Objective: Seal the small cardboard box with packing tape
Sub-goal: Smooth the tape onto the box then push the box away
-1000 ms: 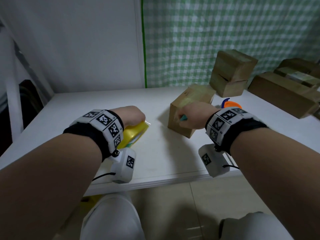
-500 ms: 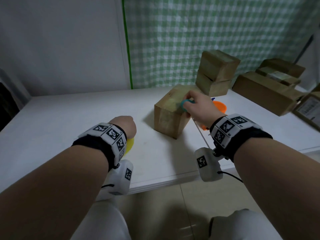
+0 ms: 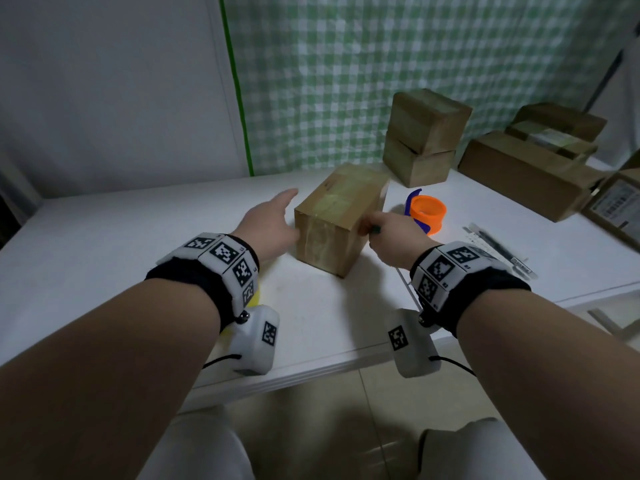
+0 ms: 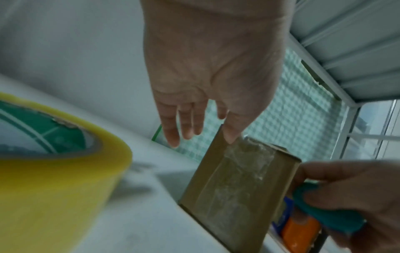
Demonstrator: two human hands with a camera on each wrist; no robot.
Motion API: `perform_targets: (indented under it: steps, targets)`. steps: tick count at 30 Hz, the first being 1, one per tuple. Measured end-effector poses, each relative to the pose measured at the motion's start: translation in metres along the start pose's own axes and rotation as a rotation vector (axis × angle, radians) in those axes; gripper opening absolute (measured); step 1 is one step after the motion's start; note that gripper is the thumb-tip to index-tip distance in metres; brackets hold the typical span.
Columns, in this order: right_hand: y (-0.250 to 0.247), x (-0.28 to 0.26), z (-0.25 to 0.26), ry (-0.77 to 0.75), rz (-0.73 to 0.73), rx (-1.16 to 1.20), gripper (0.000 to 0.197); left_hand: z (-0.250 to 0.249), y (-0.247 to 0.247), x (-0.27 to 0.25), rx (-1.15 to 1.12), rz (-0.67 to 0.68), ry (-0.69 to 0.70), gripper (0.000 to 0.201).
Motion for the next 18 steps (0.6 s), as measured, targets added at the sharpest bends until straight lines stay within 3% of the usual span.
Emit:
perform_targets:
  steps: [4, 10, 16, 18]
  targets:
    - [0.011, -0.003, -0.007, 0.025, 0.044, -0.110, 0.036, -0.027, 0.011, 0.000, -0.018, 0.007, 0.164, 0.060]
    - [0.002, -0.005, -0.007, 0.062, 0.029, -0.120, 0.031, -0.033, 0.008, -0.020, -0.023, -0.072, 0.170, 0.051]
    - [0.010, -0.014, 0.003, 0.107, 0.145, 0.304, 0.024, -0.024, -0.012, -0.032, -0.044, -0.176, 0.123, 0.054]
    - [0.012, -0.018, 0.008, 0.093, 0.171, 0.350, 0.027, -0.021, -0.015, -0.033, -0.026, -0.189, 0.106, 0.057]
Point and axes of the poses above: each hand's wrist, its own x-axis towards the middle knuckle, its own y-axis out of the palm, z = x × y, the point moved 9 cm from there along x, towards the middle knuckle, and after that the axes turned 8 degrees about y, right-handed, at the moved point
